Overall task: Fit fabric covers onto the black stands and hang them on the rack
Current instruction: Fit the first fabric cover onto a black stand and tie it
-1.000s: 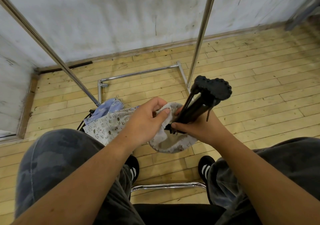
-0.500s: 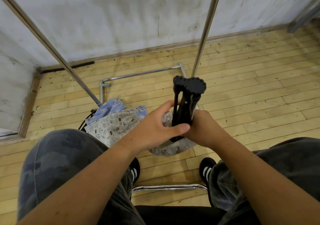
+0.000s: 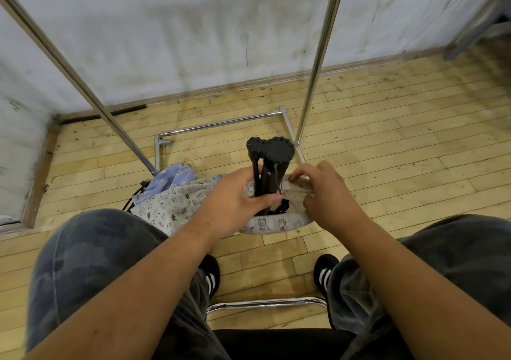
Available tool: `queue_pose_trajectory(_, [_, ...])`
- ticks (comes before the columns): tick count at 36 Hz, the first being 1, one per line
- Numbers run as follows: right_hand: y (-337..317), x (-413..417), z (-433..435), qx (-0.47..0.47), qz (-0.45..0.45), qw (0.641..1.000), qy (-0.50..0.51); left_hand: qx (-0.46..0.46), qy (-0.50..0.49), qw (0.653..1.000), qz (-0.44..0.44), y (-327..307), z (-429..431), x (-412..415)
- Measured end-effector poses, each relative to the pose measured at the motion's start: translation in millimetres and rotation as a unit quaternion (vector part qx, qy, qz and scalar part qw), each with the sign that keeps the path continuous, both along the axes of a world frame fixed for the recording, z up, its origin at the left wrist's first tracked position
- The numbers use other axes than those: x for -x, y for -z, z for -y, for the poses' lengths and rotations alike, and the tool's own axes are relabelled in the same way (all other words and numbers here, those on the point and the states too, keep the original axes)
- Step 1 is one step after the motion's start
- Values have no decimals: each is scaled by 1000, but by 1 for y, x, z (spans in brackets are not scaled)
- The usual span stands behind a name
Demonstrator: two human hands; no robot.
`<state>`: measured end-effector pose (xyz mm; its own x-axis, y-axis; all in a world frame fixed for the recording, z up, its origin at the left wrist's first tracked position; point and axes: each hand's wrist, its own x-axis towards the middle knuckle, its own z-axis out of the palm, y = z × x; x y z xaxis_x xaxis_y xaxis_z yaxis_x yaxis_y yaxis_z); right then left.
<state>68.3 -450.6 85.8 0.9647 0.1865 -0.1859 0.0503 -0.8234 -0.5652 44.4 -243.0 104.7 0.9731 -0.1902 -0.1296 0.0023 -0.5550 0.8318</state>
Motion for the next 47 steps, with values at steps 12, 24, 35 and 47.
queue_pose_trajectory(12, [-20,6,23,73,-98,988,99,-28,19,999,2,-4,-18,17])
queue_pose_trajectory(24, [-55,50,-3,-297,-180,931,113,-112,-5,993,40,-8,-47,54])
queue_pose_trajectory(35, [-42,79,-6,-509,-253,800,191,-224,-34,972,65,0,-33,72])
queue_pose_trajectory(47, [-38,84,-10,-552,-325,742,197,-286,-37,957,14,17,-19,65])
